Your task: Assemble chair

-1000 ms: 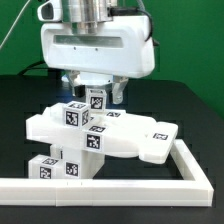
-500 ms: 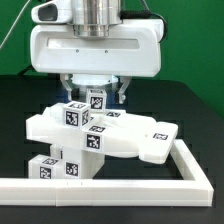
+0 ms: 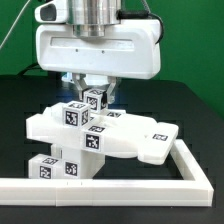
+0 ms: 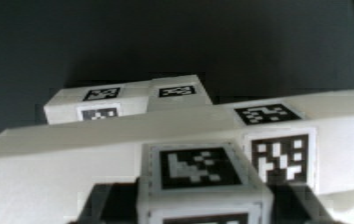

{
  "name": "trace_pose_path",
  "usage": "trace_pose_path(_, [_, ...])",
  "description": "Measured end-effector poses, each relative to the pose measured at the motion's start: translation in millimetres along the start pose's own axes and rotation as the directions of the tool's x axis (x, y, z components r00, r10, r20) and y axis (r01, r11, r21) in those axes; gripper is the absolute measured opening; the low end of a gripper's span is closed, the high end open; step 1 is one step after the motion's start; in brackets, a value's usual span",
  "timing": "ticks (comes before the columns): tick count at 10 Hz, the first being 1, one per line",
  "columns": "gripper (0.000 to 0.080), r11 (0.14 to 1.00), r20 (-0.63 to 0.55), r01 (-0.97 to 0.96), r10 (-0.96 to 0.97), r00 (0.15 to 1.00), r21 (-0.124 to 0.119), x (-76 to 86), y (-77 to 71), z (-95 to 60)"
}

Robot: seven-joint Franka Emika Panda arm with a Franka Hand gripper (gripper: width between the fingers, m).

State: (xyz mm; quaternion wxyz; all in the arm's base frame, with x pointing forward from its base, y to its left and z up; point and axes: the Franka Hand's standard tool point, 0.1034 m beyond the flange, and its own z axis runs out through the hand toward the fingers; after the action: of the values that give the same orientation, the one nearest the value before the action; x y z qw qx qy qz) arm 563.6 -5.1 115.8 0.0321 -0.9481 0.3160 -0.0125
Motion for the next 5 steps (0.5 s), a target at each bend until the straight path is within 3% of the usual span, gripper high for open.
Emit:
trace_pose_path(1, [0.0282, 0.992, -0.013, -0.129, 0.129, 0.992, 0.006, 0.3, -2.0, 0.1])
trace_pose_path(2, [0.0282, 0.963, -0.029, -0.269, 0.270, 0.963, 0.032, 2.2, -2.2, 0.7])
trace_pose_path(3, [0.0282, 0.910, -0.025, -0.408, 0.411, 0.911, 0.067, 4.1, -1.6, 1.1])
trace_pose_path(5, [0.0284, 0.785, 0.006, -0.613, 0.615, 0.789, 0.097, 4.1, -4.6, 0.9])
